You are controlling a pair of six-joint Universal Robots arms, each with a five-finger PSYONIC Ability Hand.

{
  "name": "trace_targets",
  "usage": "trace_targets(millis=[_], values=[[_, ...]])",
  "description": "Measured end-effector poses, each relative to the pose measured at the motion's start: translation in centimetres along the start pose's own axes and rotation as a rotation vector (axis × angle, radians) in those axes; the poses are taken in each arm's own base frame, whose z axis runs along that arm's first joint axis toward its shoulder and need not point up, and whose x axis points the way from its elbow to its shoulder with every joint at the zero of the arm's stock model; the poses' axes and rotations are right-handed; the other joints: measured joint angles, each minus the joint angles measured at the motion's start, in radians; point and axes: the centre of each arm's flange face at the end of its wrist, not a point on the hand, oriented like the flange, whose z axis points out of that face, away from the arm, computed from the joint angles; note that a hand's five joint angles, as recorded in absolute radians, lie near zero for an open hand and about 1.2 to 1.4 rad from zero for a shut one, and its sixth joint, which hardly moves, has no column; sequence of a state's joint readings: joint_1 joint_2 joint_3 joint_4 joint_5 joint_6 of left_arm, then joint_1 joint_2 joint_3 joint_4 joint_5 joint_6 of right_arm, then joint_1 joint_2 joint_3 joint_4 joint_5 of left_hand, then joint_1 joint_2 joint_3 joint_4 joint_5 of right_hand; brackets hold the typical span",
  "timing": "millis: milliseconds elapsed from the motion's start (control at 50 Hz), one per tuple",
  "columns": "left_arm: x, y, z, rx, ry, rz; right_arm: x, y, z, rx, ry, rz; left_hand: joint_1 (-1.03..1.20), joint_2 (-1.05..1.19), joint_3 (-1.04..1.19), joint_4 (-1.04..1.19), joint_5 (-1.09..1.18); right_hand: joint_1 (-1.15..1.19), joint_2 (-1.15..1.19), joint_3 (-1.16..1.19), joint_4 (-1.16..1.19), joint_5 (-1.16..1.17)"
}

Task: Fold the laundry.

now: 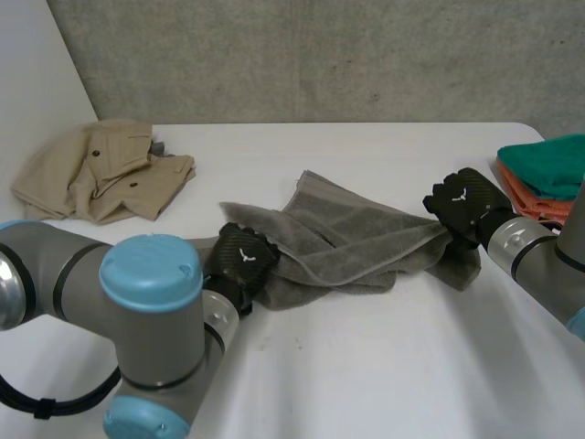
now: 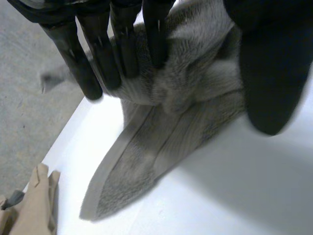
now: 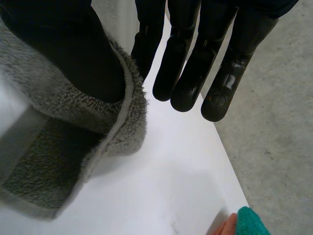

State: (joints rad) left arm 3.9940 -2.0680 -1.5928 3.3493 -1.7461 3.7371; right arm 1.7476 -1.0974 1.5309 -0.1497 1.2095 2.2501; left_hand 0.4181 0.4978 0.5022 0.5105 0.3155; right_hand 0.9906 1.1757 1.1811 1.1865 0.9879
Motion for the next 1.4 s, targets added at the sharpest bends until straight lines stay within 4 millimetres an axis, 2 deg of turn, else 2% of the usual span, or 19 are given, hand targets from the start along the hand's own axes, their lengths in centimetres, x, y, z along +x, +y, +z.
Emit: trace_targets(millis=[20, 100, 180, 320, 420, 580, 660, 800, 940, 1040, 1080, 1160, 1180, 1220, 1240, 1400], values=[[0.1, -0.5, -0.4, 0.013, 0.003, -0.011, -0.1, 0.0, -0.1, -0.002, -0.004, 0.001, -0.043, -0.094, -0.092, -0.112, -0.1, 0.0, 0.0, 0.0, 0.0, 0.002], [-0.3, -2.0, -0.9, 0.06, -0.007, -0.034, -0.4, 0.1, -0.2, -0.007, -0.011, 0.005, -0.043, -0.13, -0.131, -0.148, -0.137, 0.0, 0.0, 0.0, 0.0, 0.003], [-1.7, -3.7, -0.7, 0.116, -0.043, -0.052, -0.8, 0.5, -0.4, -0.017, -0.021, 0.013, -0.043, -0.135, -0.133, -0.154, -0.141, 0.0, 0.0, 0.0, 0.0, 0.003], [-3.4, -3.0, 0.4, 0.111, -0.065, -0.063, -1.1, 1.0, -0.6, -0.03, -0.035, 0.027, -0.043, -0.138, -0.133, -0.156, -0.141, 0.0, 0.0, 0.0, 0.0, 0.003], [-3.6, -2.8, 0.9, 0.142, -0.021, -0.062, -1.3, 1.1, -0.7, -0.032, -0.041, 0.027, -0.078, -0.175, -0.176, -0.193, -0.182, 0.0, 0.0, 0.0, 0.0, 0.003], [-3.8, -5.0, 1.9, 0.324, 0.081, -0.035, -1.7, 1.2, -0.9, -0.038, -0.053, 0.029, -0.112, -0.207, -0.207, -0.22, -0.212, 0.0, 0.0, 0.0, 0.0, 0.003], [-4.3, -5.4, 2.9, 0.383, 0.11, -0.003, -1.9, 1.3, -1.0, -0.041, -0.061, 0.036, -0.112, -0.207, -0.207, -0.22, -0.212, 0.0, 0.0, 0.0, 0.0, 0.003], [-4.7, -3.8, 5.1, 0.391, 0.138, 0.124, -2.0, 1.4, -1.0, -0.043, -0.065, 0.04, -0.112, -0.211, -0.207, -0.225, -0.218, 0.0, 0.0, 0.0, 0.0, 0.003], [-3.4, -1.7, 6.7, 0.363, 0.17, 0.263, -2.0, 1.4, -1.0, -0.044, -0.064, 0.035, -0.112, -0.211, -0.207, -0.225, -0.217, 0.0, 0.0, 0.0, 0.0, 0.003], [-2.9, -0.9, 7.2, 0.342, 0.183, 0.294, -2.0, 1.4, -1.0, -0.045, -0.062, 0.033, -0.095, -0.186, -0.189, -0.202, -0.181, 0.0, 0.0, 0.0, 0.0, 0.003], [-2.8, -0.7, 7.3, 0.336, 0.183, 0.297, -1.9, 1.4, -1.0, -0.045, -0.06, 0.032, 0.121, 0.013, 0.008, 0.001, 0.024, 0.0, 0.0, 0.0, 0.0, 0.003], [-2.7, -0.3, 7.6, 0.326, 0.184, 0.294, -2.0, 1.4, -0.9, -0.047, -0.06, 0.029, 0.121, 0.013, 0.008, 0.001, 0.024, -0.001, 0.0, 0.0, 0.0, 0.003], [-2.7, -0.2, 7.7, 0.323, 0.183, 0.293, -2.0, 1.4, -0.8, -0.047, -0.06, 0.028, 0.52, 0.41, 0.399, 0.393, 0.408, -0.001, 0.0, 0.0, 0.0, 0.003], [-2.7, 0.0, 7.8, 0.32, 0.176, 0.292, -2.0, 1.3, -0.7, -0.046, -0.059, 0.026, 0.581, 0.494, 0.486, 0.47, 0.483, 0.0, 0.0, 0.0, 0.0, 0.003], [-2.7, 0.0, 8.0, 0.318, 0.17, 0.291, -2.0, 1.3, -0.6, -0.044, -0.058, 0.025, 0.728, 0.66, 0.645, 0.644, 0.651, 0.0, 0.0, 0.0, 0.001, 0.003], [-4.6, -0.4, 10.0, 0.319, 0.036, 0.293, -0.3, 0.6, 1.0, -0.009, -0.011, -0.005, 0.728, 0.696, 0.685, 0.686, 0.666, -0.001, 0.0, 0.0, 0.001, 0.003]])
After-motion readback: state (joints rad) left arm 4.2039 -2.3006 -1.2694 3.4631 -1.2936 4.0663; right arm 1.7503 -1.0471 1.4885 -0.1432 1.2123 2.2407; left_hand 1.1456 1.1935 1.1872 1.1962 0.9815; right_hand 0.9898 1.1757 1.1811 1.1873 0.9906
